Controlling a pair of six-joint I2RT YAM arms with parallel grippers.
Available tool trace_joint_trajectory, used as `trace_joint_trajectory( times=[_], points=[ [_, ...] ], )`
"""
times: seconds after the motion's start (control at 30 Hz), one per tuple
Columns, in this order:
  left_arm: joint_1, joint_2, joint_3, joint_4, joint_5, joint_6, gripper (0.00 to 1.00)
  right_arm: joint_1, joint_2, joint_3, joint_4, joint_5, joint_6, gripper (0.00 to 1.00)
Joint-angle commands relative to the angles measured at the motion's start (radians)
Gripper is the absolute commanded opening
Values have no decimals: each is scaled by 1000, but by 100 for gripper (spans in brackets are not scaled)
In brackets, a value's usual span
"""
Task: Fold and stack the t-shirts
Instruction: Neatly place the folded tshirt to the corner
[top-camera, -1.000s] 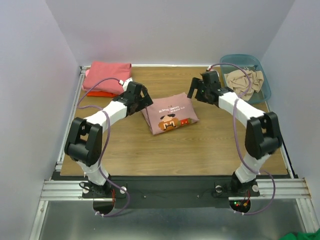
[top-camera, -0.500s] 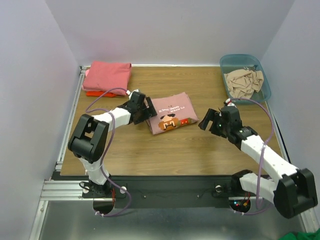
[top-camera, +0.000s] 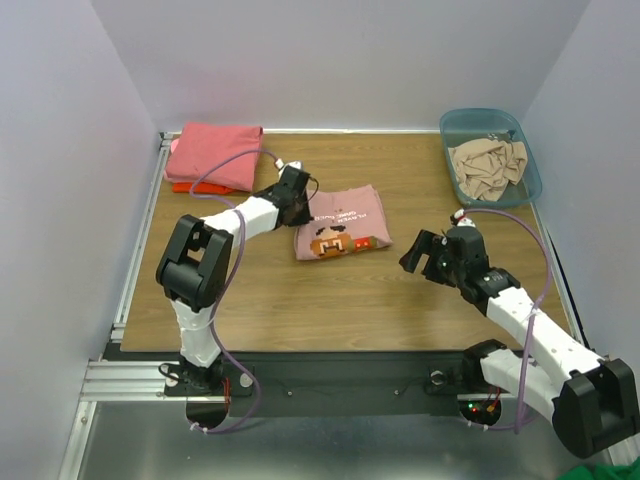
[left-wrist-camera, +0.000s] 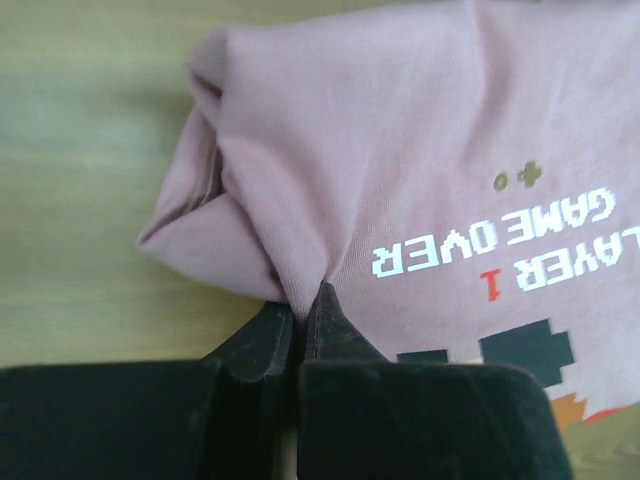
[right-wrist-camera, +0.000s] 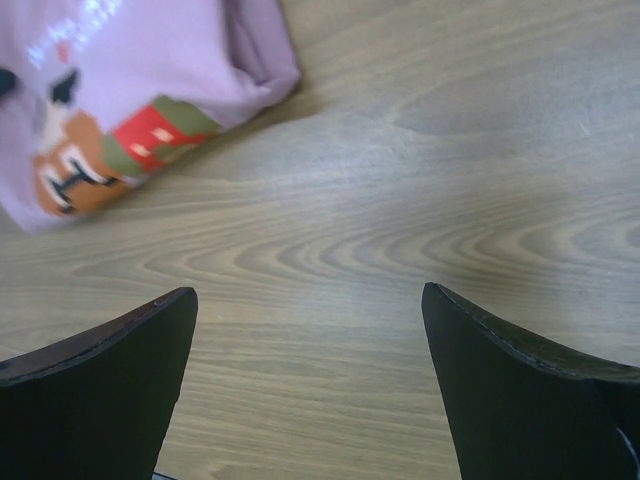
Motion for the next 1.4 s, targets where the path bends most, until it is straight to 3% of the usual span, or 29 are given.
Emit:
trace_joint_trajectory(
  times=[0.0, 0.13, 0.2, 0.4, 0.63, 0.93, 1.37],
  points=[
    [3, 29, 191, -134, -192, 233, 0, 3, 9, -26, 25, -6, -52, 100],
    [6, 133, 462, -251, -367, 426, 0, 3, 27, -26, 24, 37, -72, 100],
    [16, 158, 529, -263, -418, 494, 0, 2, 37, -23, 24, 41, -81, 100],
    [101, 239, 785, -286, -379, 769, 0, 2, 73, -23, 24, 78, -92, 100],
    [250, 296, 1037, -349, -338, 881, 0, 2, 96, -30, 24, 110, -90, 100],
    [359, 230, 1092, -281, -307, 1053, 0, 2, 152, -23, 24, 139, -79, 100],
    [375, 170, 1114, -280, -254, 1001, 0, 2, 245, -3, 27, 149, -70, 100]
  ],
)
